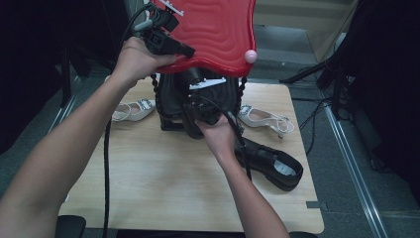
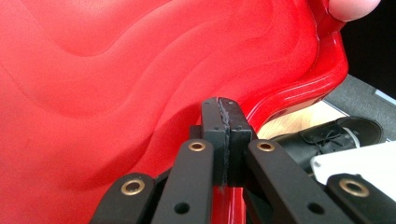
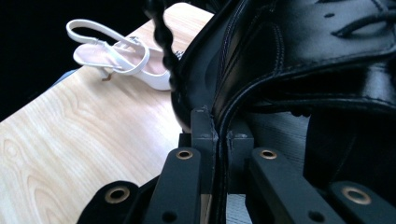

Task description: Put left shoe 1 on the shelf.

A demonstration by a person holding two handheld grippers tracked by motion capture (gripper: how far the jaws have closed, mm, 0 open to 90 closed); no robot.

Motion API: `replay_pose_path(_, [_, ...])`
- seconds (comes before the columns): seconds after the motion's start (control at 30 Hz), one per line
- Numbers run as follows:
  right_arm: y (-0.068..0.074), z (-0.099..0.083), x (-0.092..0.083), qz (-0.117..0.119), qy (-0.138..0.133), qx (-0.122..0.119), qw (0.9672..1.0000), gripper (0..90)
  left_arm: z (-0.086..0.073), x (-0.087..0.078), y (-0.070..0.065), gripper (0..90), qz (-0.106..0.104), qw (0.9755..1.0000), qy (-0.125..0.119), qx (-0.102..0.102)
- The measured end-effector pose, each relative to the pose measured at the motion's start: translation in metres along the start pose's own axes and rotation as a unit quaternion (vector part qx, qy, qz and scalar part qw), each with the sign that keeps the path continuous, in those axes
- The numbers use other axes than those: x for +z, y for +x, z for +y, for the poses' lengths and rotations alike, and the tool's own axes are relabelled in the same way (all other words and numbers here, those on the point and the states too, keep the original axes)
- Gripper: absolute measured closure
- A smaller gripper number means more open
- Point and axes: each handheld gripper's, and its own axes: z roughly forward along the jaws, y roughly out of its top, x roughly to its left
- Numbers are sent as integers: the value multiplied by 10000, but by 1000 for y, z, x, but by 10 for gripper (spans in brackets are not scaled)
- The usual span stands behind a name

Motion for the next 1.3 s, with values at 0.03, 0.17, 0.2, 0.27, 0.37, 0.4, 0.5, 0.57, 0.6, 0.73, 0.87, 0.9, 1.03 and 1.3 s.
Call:
replay_pose_path(0.03, [0,1,2,-2,-4,-11,10000,866,0,0,0,900,2,10000,2,4])
replay_pose_path(0.17, [1,2,10,-92,-25,-60,9999,863,-1,-1,1,900,12,10000,6,-7])
replay_pose_path(0.2, [1,2,10,-92,-25,-60,9999,863,-1,-1,1,900,12,10000,6,-7])
replay_pose_path(0.27, [3,-1,15,-97,77,-55,9999,860,-1,-1,1,900,8,10000,-10,-24])
replay_pose_path(0.37, [6,0,19,-174,121,-89,9997,861,-1,-1,1,900,25,10000,-4,-5])
replay_pose_path(0.4, [7,2,20,-212,137,-113,9996,861,-1,-1,1,900,27,10000,-1,-3])
replay_pose_path(0.5, [9,4,23,-291,65,-143,9995,860,-2,-2,1,900,47,10000,8,-9])
replay_pose_path(0.57, [10,3,28,-216,94,-102,9997,814,-2,-2,1,900,35,10000,24,1])
replay_pose_path(0.6, [10,3,28,-216,94,-102,9997,814,-2,-2,1,900,35,10000,24,1])
replay_pose_path(0.73, [7,5,28,-4,148,113,9998,750,-3,-2,1,900,41,10000,-3,-16])
replay_pose_path(0.87, [6,5,26,164,22,261,9995,654,-2,-2,1,900,47,9999,-7,-108])
replay_pose_path(0.9, [5,5,25,204,18,314,9993,631,-2,-2,1,900,52,9999,-8,-124])
replay_pose_path(1.03, [5,4,23,314,-3,321,9990,725,-3,-2,1,900,74,9999,-14,-111])
replay_pose_path(1.3, [8,4,22,222,-18,307,9993,675,-3,-3,1,900,75,9999,2,-87])
